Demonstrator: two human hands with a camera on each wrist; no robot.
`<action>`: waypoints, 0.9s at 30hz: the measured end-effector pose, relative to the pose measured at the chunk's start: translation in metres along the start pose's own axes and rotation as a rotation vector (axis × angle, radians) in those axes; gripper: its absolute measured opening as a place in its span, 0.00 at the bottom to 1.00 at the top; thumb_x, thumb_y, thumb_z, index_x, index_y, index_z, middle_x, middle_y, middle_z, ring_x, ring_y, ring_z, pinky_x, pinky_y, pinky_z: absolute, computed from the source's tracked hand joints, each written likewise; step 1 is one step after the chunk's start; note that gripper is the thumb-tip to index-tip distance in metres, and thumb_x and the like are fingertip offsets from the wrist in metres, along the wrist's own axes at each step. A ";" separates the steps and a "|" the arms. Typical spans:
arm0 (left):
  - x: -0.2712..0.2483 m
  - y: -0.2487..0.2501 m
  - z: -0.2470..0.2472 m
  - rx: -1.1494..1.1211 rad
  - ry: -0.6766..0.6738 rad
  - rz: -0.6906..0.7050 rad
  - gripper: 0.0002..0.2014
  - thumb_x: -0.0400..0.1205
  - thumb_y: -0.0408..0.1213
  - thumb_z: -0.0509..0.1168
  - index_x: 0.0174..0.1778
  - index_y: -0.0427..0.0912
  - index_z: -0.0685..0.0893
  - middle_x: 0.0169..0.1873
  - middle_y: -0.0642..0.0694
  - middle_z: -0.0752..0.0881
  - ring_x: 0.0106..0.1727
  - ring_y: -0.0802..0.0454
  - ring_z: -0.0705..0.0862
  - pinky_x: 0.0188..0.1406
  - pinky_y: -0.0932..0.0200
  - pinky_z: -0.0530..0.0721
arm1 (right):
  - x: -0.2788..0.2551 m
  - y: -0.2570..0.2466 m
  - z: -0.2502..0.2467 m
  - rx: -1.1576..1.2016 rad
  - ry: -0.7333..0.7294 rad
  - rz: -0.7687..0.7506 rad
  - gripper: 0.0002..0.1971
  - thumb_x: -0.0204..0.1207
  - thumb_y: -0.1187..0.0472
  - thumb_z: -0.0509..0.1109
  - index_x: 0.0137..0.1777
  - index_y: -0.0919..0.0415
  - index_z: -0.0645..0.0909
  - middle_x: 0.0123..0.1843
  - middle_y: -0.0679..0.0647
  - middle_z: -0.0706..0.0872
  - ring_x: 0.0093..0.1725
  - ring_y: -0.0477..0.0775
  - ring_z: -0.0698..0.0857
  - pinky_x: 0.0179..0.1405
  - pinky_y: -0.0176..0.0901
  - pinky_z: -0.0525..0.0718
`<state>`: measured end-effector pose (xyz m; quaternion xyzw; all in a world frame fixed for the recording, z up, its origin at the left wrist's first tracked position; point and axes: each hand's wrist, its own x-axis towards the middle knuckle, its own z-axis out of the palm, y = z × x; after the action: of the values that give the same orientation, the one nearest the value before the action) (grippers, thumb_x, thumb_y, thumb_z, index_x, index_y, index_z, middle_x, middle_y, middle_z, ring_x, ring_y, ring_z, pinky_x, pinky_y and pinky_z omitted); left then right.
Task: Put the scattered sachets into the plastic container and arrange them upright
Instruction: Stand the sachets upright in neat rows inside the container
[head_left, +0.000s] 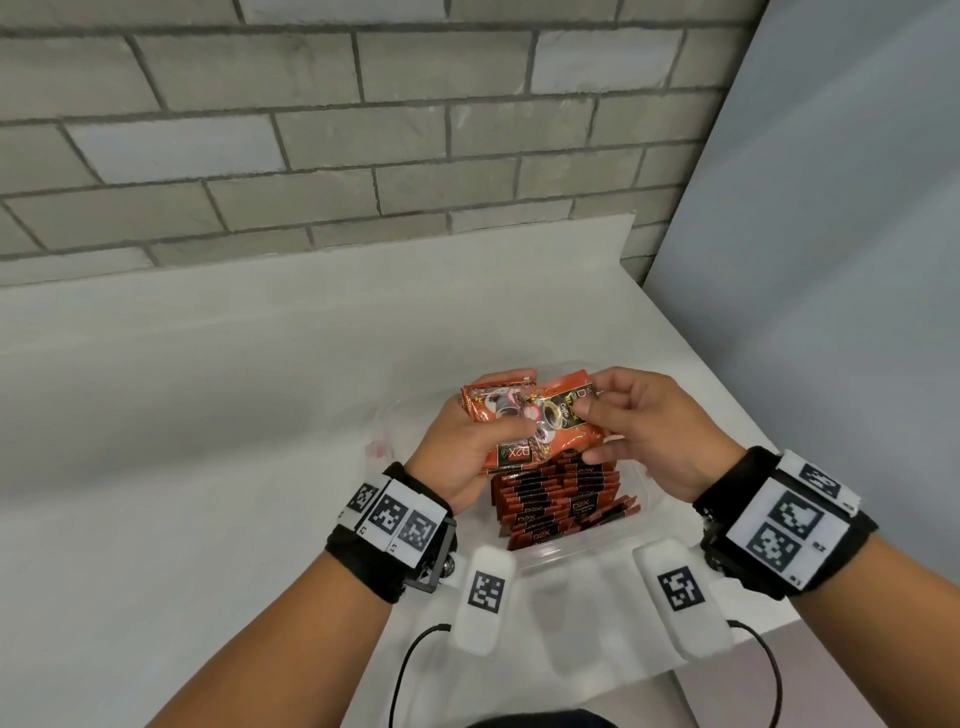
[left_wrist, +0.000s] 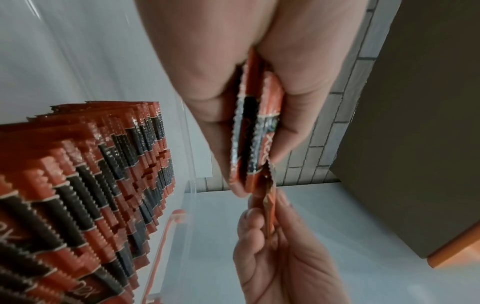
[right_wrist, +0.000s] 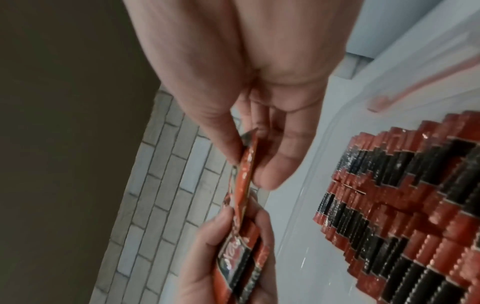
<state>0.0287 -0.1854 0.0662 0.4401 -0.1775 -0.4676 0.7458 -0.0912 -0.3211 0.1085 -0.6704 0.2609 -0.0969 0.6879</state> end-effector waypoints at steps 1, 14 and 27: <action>-0.001 0.000 0.001 0.001 -0.007 0.007 0.24 0.68 0.13 0.67 0.59 0.35 0.81 0.49 0.37 0.90 0.49 0.42 0.89 0.43 0.52 0.88 | 0.000 0.001 -0.003 -0.005 -0.004 0.002 0.04 0.76 0.69 0.69 0.49 0.62 0.82 0.38 0.56 0.90 0.34 0.50 0.89 0.26 0.37 0.86; -0.015 0.016 -0.004 -0.052 0.113 0.060 0.28 0.68 0.29 0.68 0.66 0.48 0.80 0.39 0.39 0.82 0.31 0.46 0.82 0.33 0.52 0.81 | -0.007 0.001 -0.050 -0.563 -0.067 -0.219 0.08 0.78 0.67 0.69 0.48 0.52 0.85 0.41 0.45 0.91 0.40 0.45 0.89 0.41 0.39 0.86; -0.026 0.017 -0.021 -0.058 0.188 0.039 0.21 0.71 0.33 0.67 0.61 0.44 0.82 0.38 0.43 0.86 0.34 0.47 0.84 0.35 0.56 0.86 | -0.016 0.025 -0.041 -1.152 -0.477 -0.141 0.11 0.81 0.60 0.67 0.56 0.49 0.88 0.49 0.37 0.86 0.44 0.35 0.81 0.46 0.25 0.75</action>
<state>0.0386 -0.1502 0.0724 0.4566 -0.1014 -0.4145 0.7807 -0.1300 -0.3473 0.0891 -0.9523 0.0657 0.1662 0.2473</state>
